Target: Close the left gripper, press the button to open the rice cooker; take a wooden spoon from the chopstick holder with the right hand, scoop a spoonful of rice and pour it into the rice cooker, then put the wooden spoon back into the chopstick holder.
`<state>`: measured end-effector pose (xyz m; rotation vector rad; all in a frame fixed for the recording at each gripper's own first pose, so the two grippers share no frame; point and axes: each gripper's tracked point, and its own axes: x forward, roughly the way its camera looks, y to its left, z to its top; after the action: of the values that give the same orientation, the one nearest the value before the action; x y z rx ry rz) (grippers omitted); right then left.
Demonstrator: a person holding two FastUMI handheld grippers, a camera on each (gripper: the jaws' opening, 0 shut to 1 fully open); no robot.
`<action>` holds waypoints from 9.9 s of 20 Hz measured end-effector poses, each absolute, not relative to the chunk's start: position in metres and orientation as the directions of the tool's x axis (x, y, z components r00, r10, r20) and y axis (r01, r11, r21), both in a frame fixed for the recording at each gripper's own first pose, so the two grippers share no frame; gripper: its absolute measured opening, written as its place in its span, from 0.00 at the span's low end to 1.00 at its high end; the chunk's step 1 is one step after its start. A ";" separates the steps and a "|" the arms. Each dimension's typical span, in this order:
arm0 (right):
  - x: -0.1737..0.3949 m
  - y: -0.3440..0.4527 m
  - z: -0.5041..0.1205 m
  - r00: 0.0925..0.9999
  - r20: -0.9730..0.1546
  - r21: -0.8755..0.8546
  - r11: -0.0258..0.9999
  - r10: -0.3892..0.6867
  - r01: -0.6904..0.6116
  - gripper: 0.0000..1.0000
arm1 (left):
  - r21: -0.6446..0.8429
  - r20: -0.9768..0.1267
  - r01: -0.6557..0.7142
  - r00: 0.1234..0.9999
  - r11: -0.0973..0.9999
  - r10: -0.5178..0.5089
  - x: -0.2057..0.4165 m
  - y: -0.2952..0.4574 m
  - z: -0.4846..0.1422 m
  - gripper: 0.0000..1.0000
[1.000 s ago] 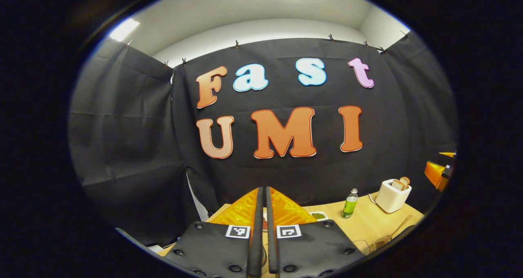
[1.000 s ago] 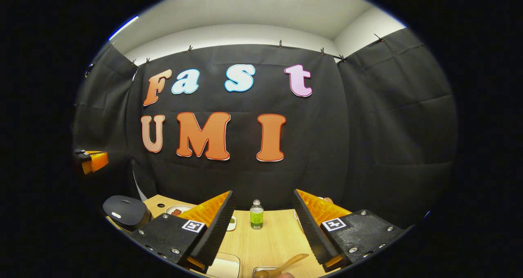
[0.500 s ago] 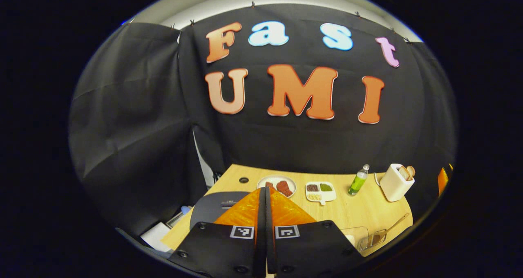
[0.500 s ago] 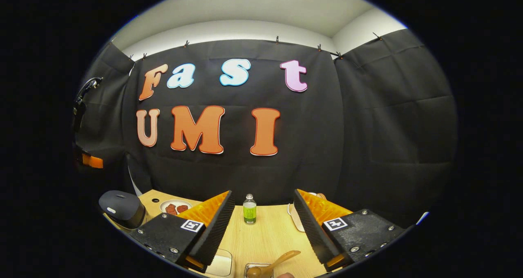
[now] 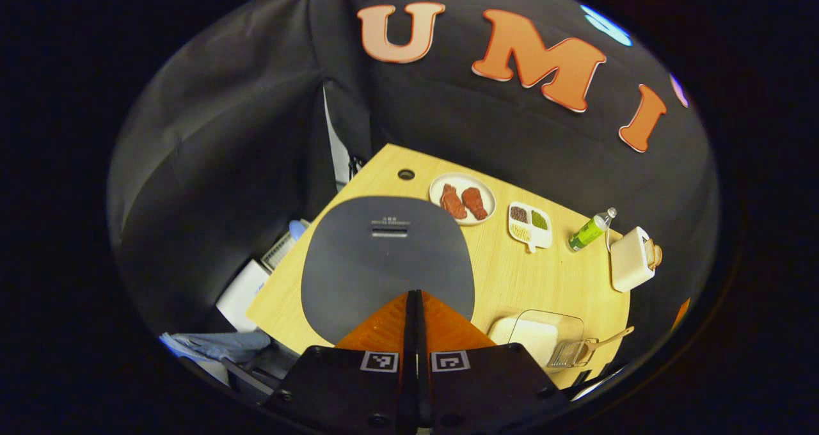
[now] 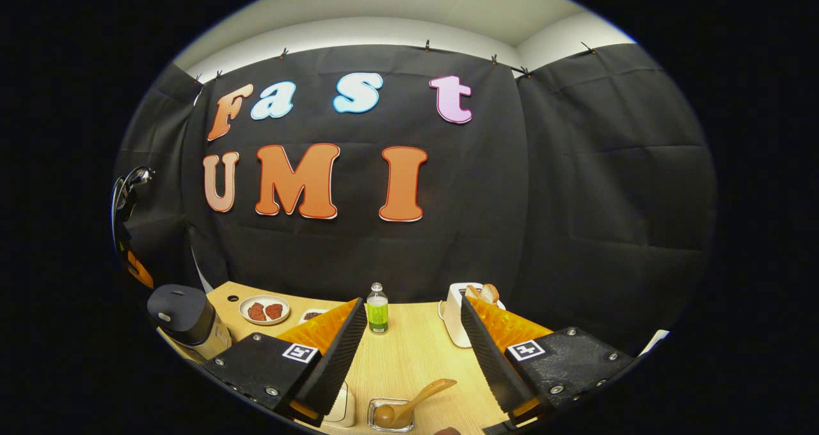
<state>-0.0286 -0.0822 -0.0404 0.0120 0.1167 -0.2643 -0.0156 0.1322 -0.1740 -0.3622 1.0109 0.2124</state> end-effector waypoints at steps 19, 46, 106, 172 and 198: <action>-0.020 -0.075 -0.077 0.937 -0.230 -0.009 0.963 -0.263 0.268 0.92 | -0.237 -0.951 -0.443 0.288 0.865 -0.113 -0.042 0.133 -0.250 0.01; -0.035 -0.095 -0.207 0.788 -0.569 0.071 0.940 -0.236 0.333 0.93 | 0.099 -0.323 -0.260 0.905 0.960 0.278 -0.015 0.139 -0.034 0.41; 0.008 0.047 -0.229 0.815 -0.568 0.103 0.973 -0.111 0.204 0.07 | 0.118 -0.257 -0.240 0.930 0.964 0.263 -0.059 0.173 -0.046 0.88; -0.004 0.167 -0.291 0.781 -0.525 0.812 0.474 0.338 0.340 0.06 | 0.147 -0.333 -0.043 0.938 0.988 0.090 -0.020 0.184 -0.087 0.88; 0.049 0.135 -0.130 0.823 -0.183 0.982 0.067 0.538 0.174 0.05 | 0.089 -0.130 -0.251 0.956 0.964 0.261 -0.031 0.186 -0.034 1.00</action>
<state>0.0495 0.1354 -0.1296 1.5031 0.5969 0.3000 -0.0312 0.1860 -0.0340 0.0717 0.1419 0.2602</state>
